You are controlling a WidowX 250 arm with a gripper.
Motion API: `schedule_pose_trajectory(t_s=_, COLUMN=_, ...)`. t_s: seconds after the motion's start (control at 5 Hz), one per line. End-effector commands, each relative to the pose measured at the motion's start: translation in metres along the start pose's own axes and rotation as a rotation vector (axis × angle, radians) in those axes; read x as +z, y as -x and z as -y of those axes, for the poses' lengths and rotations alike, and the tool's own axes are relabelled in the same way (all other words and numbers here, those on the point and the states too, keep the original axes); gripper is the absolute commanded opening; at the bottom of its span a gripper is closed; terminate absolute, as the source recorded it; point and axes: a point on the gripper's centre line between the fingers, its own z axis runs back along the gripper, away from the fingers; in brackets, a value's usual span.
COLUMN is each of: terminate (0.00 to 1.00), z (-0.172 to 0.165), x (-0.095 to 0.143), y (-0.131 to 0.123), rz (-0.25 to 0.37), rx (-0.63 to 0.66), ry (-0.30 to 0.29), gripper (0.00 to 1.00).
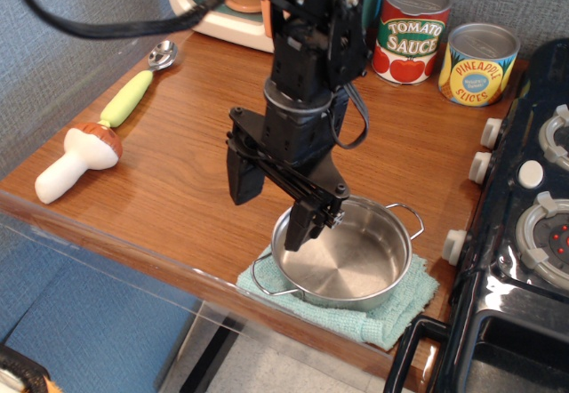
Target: Move the pot to the right of the spoon
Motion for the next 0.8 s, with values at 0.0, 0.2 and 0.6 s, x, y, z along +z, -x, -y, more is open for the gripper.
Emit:
schedule_pose_trajectory(t_s=0.0, terminate=0.00, z=-0.004, x=-0.007, y=-0.003, rz=-0.004, rx=0.012, ry=0.042, gripper=1.00)
schedule_pose_trajectory(t_s=0.2, terminate=0.00, z=-0.007, x=-0.013, y=0.001, rz=-0.018, rx=0.034, ry=0.057, gripper=1.00)
schedule_pose_trajectory(t_s=0.6, terminate=0.00, z=-0.029, x=-0.031, y=0.015, rz=-0.032, rx=0.099, ry=0.075, gripper=1.00)
